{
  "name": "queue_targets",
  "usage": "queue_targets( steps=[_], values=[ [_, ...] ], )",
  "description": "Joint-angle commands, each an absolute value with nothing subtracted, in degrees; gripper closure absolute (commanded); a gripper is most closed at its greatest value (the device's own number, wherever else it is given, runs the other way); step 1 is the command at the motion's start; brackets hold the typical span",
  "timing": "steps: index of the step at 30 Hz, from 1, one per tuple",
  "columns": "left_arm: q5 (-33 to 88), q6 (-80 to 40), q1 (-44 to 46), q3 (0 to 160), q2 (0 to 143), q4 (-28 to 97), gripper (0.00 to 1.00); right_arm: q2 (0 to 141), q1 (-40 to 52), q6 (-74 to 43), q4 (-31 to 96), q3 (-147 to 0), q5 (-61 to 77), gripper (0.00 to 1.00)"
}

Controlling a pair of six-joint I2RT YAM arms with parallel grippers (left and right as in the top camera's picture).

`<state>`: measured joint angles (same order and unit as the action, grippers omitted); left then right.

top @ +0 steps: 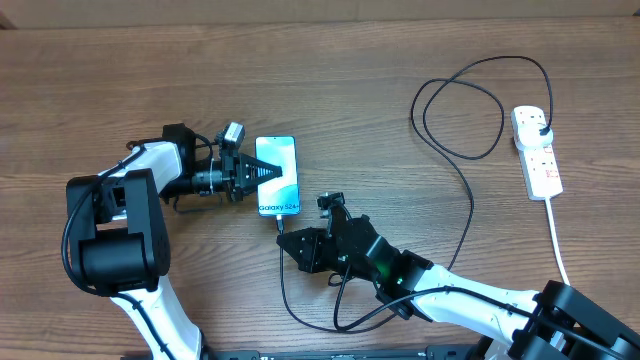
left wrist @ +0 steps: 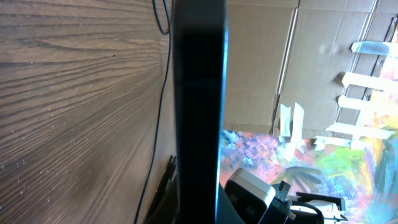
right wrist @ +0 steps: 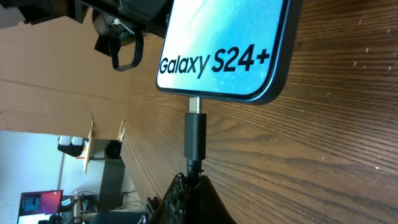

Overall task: Plug charger to phone and switch on socket
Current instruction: 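Push the USB-C plug up into the phone's port with the right gripper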

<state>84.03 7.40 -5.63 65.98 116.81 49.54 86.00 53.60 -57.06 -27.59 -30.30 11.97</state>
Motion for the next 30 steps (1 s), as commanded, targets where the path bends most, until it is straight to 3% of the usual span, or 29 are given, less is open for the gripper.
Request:
queue_targets(
  steps=[1, 30],
  values=[
    [86.89, 7.22, -5.61, 65.87, 116.99, 49.69, 0.96, 85.89, 53.12, -57.67, -28.23, -30.13, 8.95, 0.96],
    [86.89, 7.22, -5.61, 65.87, 116.99, 49.69, 0.96, 85.89, 53.08, -61.32, -31.00, -30.13, 2.79, 0.96]
  ],
)
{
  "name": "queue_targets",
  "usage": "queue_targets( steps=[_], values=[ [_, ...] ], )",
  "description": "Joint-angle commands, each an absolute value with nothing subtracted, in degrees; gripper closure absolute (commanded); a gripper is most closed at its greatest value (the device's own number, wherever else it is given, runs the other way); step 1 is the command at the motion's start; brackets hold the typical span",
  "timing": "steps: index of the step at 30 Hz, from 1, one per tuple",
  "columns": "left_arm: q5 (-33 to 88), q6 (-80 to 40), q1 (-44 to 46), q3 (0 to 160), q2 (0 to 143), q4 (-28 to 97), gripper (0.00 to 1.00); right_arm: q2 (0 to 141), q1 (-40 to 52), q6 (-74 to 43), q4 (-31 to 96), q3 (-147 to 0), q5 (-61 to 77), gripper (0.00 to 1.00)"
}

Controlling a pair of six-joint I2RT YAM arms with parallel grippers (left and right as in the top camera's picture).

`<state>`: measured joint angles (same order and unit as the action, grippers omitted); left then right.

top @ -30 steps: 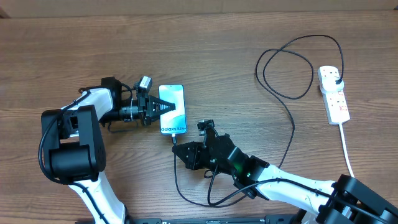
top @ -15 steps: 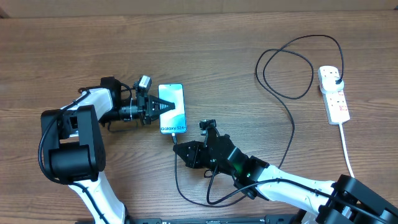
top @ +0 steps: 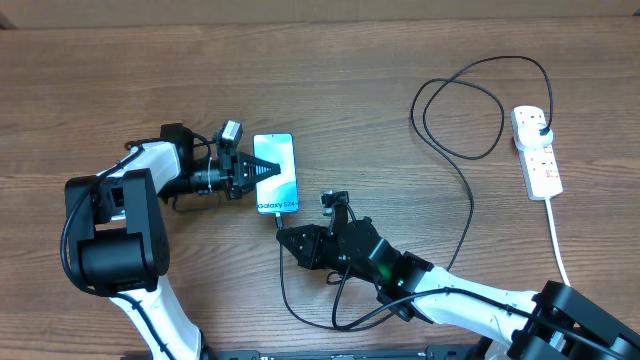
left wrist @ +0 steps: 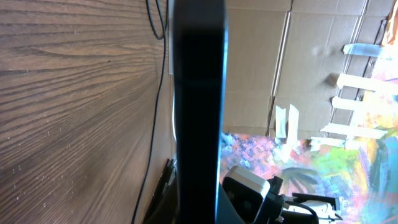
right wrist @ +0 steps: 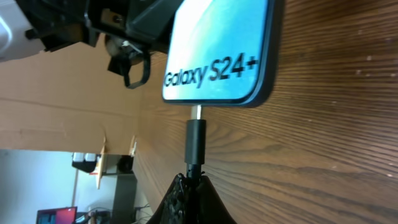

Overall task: Plug charger to phone and switch on socket
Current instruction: 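Push the USB-C plug up into the phone's port with the right gripper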

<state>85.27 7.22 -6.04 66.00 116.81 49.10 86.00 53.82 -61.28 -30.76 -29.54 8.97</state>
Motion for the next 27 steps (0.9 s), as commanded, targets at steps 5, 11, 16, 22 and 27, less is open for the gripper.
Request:
queue_targets(
  steps=[5, 11, 16, 22, 27],
  values=[
    [86.89, 7.22, -5.61, 65.87, 116.99, 49.69, 0.96, 85.89, 53.06, -61.32, -29.41, -30.13, 0.89, 0.96],
    [86.89, 7.22, -5.61, 65.87, 116.99, 49.69, 0.96, 85.89, 53.01, -61.34, -29.56, -30.13, 0.91, 0.96],
    [86.89, 7.22, -5.61, 65.87, 116.99, 49.69, 0.96, 85.89, 53.01, -61.34, -31.94, -30.13, 1.65, 0.96],
    [86.94, 7.22, -5.58, 65.87, 116.99, 49.87, 0.96, 85.89, 53.01, -61.28, -35.22, -30.13, 1.04, 0.96],
    [86.94, 7.27, -5.54, 65.87, 116.99, 50.59, 0.96, 85.89, 53.01, -59.48, -35.46, -30.13, -3.66, 0.96]
  ],
)
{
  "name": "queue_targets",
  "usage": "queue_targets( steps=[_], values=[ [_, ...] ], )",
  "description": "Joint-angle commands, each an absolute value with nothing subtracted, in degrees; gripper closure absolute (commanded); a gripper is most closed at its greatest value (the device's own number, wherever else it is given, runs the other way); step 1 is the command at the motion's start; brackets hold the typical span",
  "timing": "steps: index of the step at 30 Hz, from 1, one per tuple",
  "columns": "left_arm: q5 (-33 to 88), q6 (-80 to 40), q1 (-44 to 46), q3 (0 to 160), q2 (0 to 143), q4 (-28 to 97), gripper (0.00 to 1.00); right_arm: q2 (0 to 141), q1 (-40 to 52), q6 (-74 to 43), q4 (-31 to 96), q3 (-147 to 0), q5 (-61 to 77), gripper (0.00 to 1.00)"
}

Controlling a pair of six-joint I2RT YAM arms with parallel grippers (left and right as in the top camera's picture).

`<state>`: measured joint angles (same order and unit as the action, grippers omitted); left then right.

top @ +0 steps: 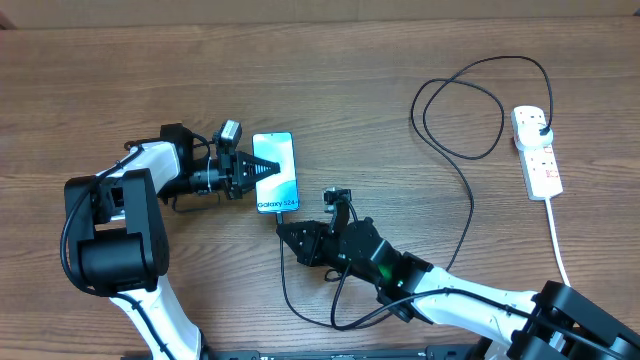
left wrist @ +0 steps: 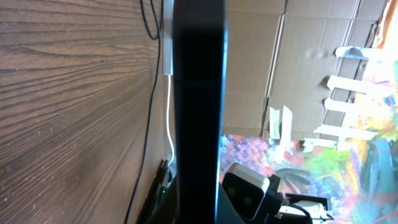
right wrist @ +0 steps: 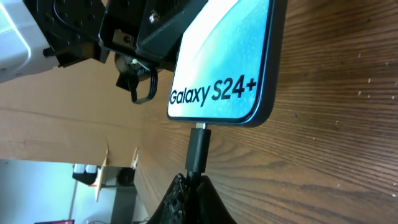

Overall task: Plug charger to phone and switch on socket
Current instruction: 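Push the USB-C plug up into the phone's port with the right gripper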

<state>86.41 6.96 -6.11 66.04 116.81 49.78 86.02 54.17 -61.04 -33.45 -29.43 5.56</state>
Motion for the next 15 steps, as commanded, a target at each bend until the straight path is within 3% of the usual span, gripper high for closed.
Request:
queue_targets(
  steps=[1, 15],
  values=[
    [86.94, 7.27, -5.54, 65.87, 116.99, 50.59, 0.96, 85.89, 53.01, -58.59, -35.51, -30.13, -3.81, 0.96],
    [86.94, 7.27, -5.54, 65.87, 116.99, 50.61, 0.96, 85.89, 53.01, -53.25, -30.65, -33.01, -2.74, 0.96]
  ],
)
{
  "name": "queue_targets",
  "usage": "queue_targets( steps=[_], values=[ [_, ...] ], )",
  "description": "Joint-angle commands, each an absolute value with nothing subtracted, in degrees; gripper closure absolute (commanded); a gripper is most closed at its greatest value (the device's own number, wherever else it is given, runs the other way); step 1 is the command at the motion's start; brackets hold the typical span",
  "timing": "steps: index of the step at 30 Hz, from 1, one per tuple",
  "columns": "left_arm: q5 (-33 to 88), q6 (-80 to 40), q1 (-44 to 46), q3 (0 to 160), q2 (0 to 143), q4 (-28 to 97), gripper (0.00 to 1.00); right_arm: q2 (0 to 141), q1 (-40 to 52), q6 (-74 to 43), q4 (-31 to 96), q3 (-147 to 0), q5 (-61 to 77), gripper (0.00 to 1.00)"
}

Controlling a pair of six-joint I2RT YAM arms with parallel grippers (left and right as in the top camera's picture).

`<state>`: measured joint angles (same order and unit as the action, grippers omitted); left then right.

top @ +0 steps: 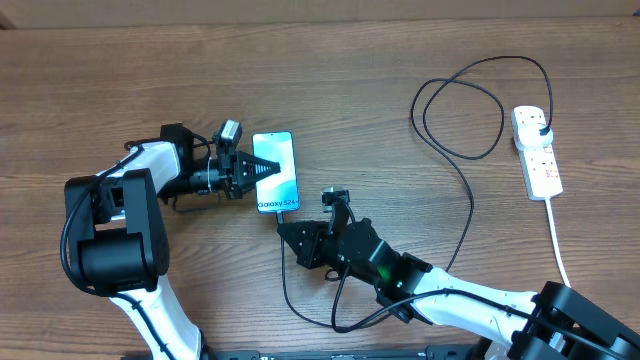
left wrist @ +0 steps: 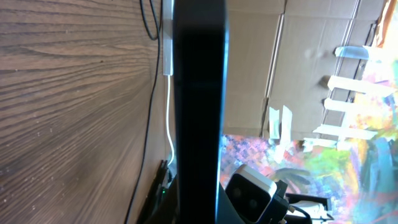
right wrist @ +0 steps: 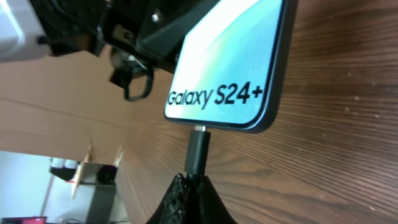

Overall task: Plug charger to phone and switch on socket
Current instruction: 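Push the USB-C plug up into the phone's port with the right gripper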

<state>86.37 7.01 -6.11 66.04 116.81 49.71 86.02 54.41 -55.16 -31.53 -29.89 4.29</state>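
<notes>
A phone (top: 276, 173) with a blue "Galaxy S24+" screen lies on the wooden table. My left gripper (top: 252, 172) is shut on its left edge; the left wrist view shows the phone (left wrist: 199, 106) edge-on as a dark bar. My right gripper (top: 285, 230) is shut on the black charger cable just behind the plug (right wrist: 198, 153), whose metal tip sits almost wholly in the phone (right wrist: 227, 68) bottom port. The white socket strip (top: 536, 152) lies at the far right, with the cable's black plug in its top outlet.
The black charger cable (top: 470, 190) loops across the right half of the table from the strip to my right gripper and curls under that arm. A white lead (top: 558, 245) runs from the strip toward the front edge.
The plug has gone slightly deeper into the phone's port; only a sliver of metal shows. Both arms stay almost where they were.
At first the plug's metal tip stood at the phone's bottom port with a clear length of metal showing, the left gripper holding the phone. My right gripper then sat closer to the phone each time, and the exposed metal shrank to a sliver.
</notes>
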Motion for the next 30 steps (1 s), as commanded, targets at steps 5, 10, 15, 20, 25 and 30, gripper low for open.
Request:
queue_targets(
  steps=[5, 10, 15, 20, 25, 30],
  values=[
    [86.91, 7.27, -5.54, 65.87, 116.99, 50.61, 0.96, 85.89, 53.01, -50.15, -20.62, -38.65, -2.50, 0.96],
    [86.91, 7.27, -5.54, 65.87, 116.99, 50.61, 0.96, 85.89, 52.90, -49.36, -13.74, -40.75, -2.55, 0.96],
    [86.91, 7.27, -5.54, 65.87, 116.99, 50.59, 0.96, 85.89, 52.86, -48.71, -13.28, -40.75, -2.48, 0.96],
    [86.91, 7.27, -5.54, 65.87, 116.99, 50.59, 0.96, 85.89, 52.71, -46.15, -17.89, -41.01, -2.52, 0.96],
    [86.89, 7.31, -5.54, 65.87, 116.99, 50.59, 0.96, 85.89, 51.55, -46.44, -17.41, -41.01, -2.20, 0.96],
    [86.87, 8.10, -5.54, 65.87, 116.99, 50.48, 0.96, 85.84, 51.42, -47.13, -16.45, -41.28, -0.91, 0.96]
  ],
)
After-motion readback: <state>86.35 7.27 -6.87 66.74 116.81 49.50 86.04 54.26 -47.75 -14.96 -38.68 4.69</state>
